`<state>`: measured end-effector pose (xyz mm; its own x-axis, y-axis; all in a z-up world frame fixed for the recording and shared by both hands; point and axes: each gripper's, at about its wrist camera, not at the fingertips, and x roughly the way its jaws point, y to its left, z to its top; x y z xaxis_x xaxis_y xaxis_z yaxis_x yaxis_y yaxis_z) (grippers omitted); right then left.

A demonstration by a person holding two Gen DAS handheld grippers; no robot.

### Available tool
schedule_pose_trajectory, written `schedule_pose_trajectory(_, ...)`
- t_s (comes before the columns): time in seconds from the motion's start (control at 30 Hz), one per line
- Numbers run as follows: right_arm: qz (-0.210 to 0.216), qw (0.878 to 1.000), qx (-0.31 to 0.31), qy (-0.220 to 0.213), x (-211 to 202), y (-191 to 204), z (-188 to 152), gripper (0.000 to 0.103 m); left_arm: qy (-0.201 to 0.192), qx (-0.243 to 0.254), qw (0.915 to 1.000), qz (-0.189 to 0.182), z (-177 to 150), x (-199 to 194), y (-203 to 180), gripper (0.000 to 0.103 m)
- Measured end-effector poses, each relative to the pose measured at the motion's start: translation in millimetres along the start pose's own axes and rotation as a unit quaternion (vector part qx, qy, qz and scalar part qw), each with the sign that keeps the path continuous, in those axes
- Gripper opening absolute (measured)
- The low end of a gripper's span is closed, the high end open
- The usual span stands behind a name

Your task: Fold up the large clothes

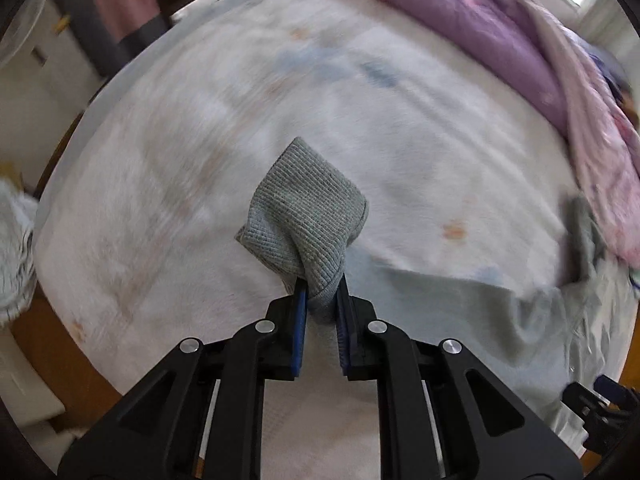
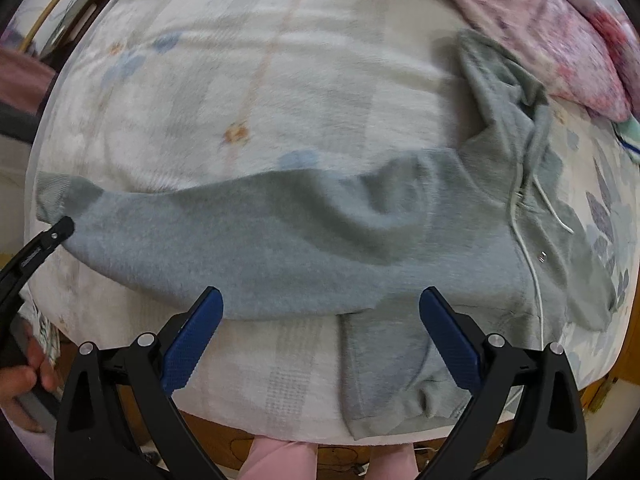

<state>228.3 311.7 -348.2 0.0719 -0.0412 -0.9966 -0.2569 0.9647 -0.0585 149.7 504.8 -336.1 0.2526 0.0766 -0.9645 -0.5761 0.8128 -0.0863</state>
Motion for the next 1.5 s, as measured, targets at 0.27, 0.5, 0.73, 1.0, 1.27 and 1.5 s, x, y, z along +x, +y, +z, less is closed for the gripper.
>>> schedule_pose_trajectory(0.27, 0.015, 0.996, 0.082, -0.023, -29, -96, -11, 0.094, -0.028, 0.098, 0.9940, -0.040, -15, -41, -127, 0.013)
schedule_pose_trajectory(0.5, 0.111, 0.980, 0.162, -0.040, -42, -205, -23, 0.093, -0.033, 0.180, 0.9809, -0.065, -55, -58, -252, 0.013)
schedule_pose_trajectory(0.73, 0.320, 0.919, 0.229, -0.016, -43, -282, -5, 0.090, -0.028, 0.273, 0.9567, -0.097, -125, -59, -360, 0.013)
schedule_pose_trajectory(1.0, 0.420, 0.874, 0.236, 0.067, -10, -281, 4, 0.052, -0.018, 0.332, 0.9355, -0.118, -171, -55, -403, 0.013)
schedule_pose_trajectory(1.27, 0.423, 0.863, 0.272, 0.052, -8, -287, -13, 0.011, 0.014, 0.314, 0.9390, -0.138, -156, -51, -388, 0.016)
schedule_pose_trajectory(1.5, 0.373, 0.886, 0.273, 0.033, -2, -302, -15, 0.000, 0.030, 0.309, 0.9413, -0.132, -155, -45, -375, 0.046)
